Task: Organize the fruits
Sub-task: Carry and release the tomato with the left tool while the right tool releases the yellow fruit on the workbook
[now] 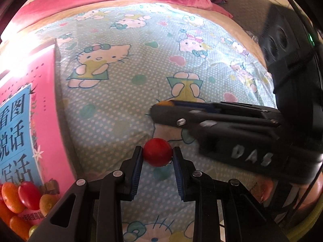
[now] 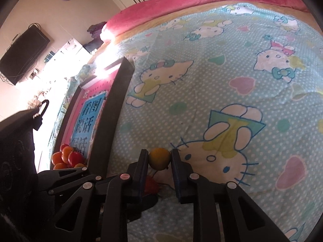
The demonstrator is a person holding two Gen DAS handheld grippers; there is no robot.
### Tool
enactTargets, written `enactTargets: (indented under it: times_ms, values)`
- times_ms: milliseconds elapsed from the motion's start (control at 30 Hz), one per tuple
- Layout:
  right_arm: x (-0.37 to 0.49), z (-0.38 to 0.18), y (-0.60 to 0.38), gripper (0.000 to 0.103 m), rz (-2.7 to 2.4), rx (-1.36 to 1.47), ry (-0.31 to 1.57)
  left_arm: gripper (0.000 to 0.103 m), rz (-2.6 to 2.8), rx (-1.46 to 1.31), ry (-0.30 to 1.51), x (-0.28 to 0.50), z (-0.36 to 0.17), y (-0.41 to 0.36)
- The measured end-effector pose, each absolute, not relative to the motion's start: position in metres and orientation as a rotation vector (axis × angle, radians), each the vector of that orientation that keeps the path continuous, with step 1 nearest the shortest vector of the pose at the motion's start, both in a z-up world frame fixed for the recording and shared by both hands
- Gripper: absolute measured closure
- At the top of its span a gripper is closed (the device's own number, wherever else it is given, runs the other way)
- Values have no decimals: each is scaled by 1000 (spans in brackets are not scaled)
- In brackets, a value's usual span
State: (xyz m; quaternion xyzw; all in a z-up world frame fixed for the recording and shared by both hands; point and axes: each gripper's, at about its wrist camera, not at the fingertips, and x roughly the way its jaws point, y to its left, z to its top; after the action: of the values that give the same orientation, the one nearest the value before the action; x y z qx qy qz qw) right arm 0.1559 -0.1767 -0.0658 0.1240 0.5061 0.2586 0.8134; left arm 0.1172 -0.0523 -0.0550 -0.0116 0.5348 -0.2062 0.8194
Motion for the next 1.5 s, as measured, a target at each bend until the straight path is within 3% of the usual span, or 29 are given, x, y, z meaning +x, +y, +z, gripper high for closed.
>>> enactTargets:
  times_ms: [667,1067,1500]
  values:
    - [115,4,-131,80,714,178,850,72,-183,-148,1011,84,3,72]
    - [89,-4,-61,80,817,65,881,72,-49,-248,1032,65,-2,150]
    - [72,-34,-22,79,843,-69,952,72,-51,-203,1099,67,-18,137]
